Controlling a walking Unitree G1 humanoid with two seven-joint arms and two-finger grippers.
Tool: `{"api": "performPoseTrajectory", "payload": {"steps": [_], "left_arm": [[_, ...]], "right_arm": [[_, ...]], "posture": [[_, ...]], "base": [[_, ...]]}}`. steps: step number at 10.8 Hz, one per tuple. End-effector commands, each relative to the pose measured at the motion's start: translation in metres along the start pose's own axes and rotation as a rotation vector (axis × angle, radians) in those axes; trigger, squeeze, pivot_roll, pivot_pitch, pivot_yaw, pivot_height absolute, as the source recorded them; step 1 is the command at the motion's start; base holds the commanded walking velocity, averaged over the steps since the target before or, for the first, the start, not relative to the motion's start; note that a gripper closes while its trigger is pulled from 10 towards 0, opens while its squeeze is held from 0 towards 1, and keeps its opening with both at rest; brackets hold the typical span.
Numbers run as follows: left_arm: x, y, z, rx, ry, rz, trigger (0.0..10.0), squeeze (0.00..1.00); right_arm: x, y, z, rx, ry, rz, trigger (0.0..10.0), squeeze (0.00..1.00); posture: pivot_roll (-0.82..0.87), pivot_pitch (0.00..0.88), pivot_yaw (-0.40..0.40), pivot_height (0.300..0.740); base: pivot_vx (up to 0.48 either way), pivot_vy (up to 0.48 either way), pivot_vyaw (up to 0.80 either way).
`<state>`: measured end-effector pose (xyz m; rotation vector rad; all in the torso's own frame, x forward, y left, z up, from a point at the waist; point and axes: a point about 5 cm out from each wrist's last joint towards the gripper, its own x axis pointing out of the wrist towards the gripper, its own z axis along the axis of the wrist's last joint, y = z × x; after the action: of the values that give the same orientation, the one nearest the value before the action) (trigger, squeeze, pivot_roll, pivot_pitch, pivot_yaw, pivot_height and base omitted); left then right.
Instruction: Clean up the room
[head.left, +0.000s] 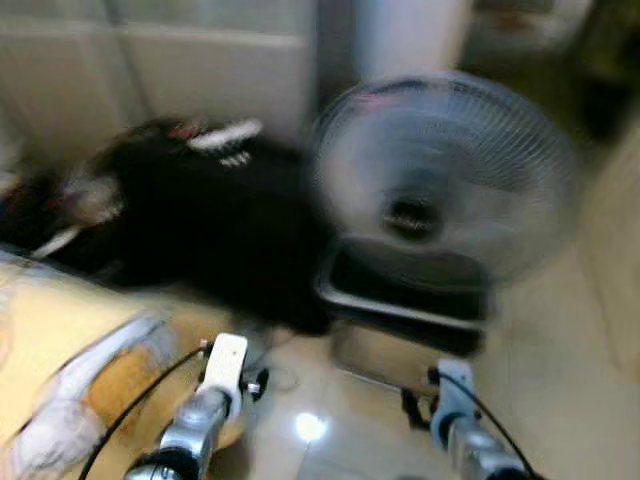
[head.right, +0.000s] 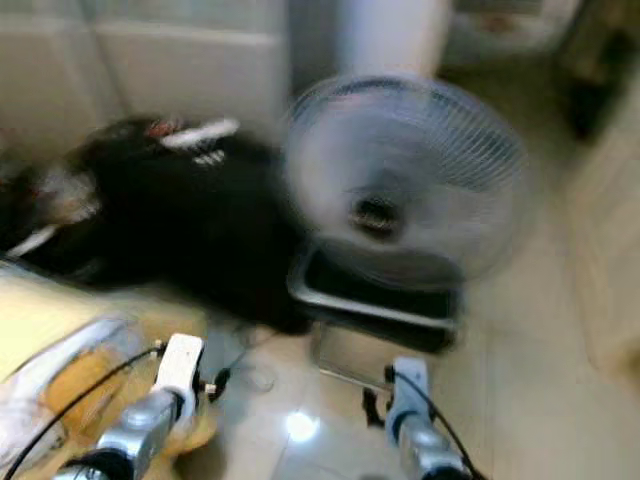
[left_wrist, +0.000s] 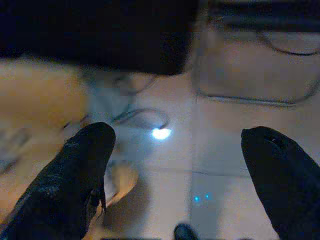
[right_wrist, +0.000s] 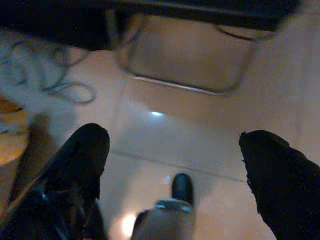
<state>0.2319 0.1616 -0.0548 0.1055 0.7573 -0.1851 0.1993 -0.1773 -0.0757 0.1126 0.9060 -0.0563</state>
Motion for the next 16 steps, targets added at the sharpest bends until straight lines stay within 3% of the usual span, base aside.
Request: {"api": "performPoseTrajectory", "payload": {"steps": [1, 3, 6, 7, 8, 9, 12, 16], "left_arm": [[0.002, -0.006, 0.003, 0.011, -0.010, -0.022, 10.0, 0.03], [0.002, -0.007, 0.003, 0.015, -0.010, -0.027, 10.0, 0.03], [0.002, -0.009, -0.004, 0.045, 0.052, -0.026, 10.0, 0.01], [-0.001, -0.006, -0.016, 0.022, 0.107, -0.012, 10.0, 0.02], [-0.006, 0.002, -0.030, -0.076, 0.164, 0.034, 10.0, 0.02], [-0.008, 0.005, -0.036, -0.107, 0.178, 0.052, 10.0, 0.02], [-0.019, 0.006, -0.066, -0.058, 0.287, 0.032, 10.0, 0.02], [-0.033, -0.010, -0.099, -0.069, 0.373, 0.027, 10.0, 0.02]], "right_arm": [[0.000, -0.004, 0.003, 0.010, -0.010, -0.018, 10.0, 0.00], [0.000, -0.005, 0.001, 0.013, -0.007, -0.021, 10.0, 0.00], [0.000, -0.001, -0.009, -0.020, 0.078, 0.019, 10.0, 0.00], [-0.002, 0.001, -0.021, -0.060, 0.148, 0.013, 10.0, 0.00], [-0.004, 0.001, -0.030, -0.043, 0.178, -0.011, 10.0, 0.00], [-0.005, 0.000, -0.035, -0.032, 0.198, -0.016, 10.0, 0.00], [-0.014, 0.012, -0.072, -0.057, 0.307, -0.004, 10.0, 0.00], [-0.021, 0.025, -0.093, -0.070, 0.365, 0.013, 10.0, 0.00]], "posture": [[-0.13, 0.000, 0.062, 0.740], [-0.13, 0.000, 0.065, 0.740], [-0.13, 0.000, 0.063, 0.740], [-0.12, 0.000, 0.063, 0.740], [-0.11, 0.000, 0.064, 0.740], [-0.10, 0.000, 0.059, 0.740], [-0.07, 0.000, 0.045, 0.740], [-0.05, 0.000, 0.040, 0.740]], "base": [[0.352, 0.000, -0.76], [0.351, 0.000, -0.76], [0.095, 0.000, 0.00], [0.000, 0.000, 0.00], [0.000, 0.000, 0.00], [0.000, 0.000, 0.00], [0.000, 0.000, 0.00], [0.000, 0.000, 0.00]]}}
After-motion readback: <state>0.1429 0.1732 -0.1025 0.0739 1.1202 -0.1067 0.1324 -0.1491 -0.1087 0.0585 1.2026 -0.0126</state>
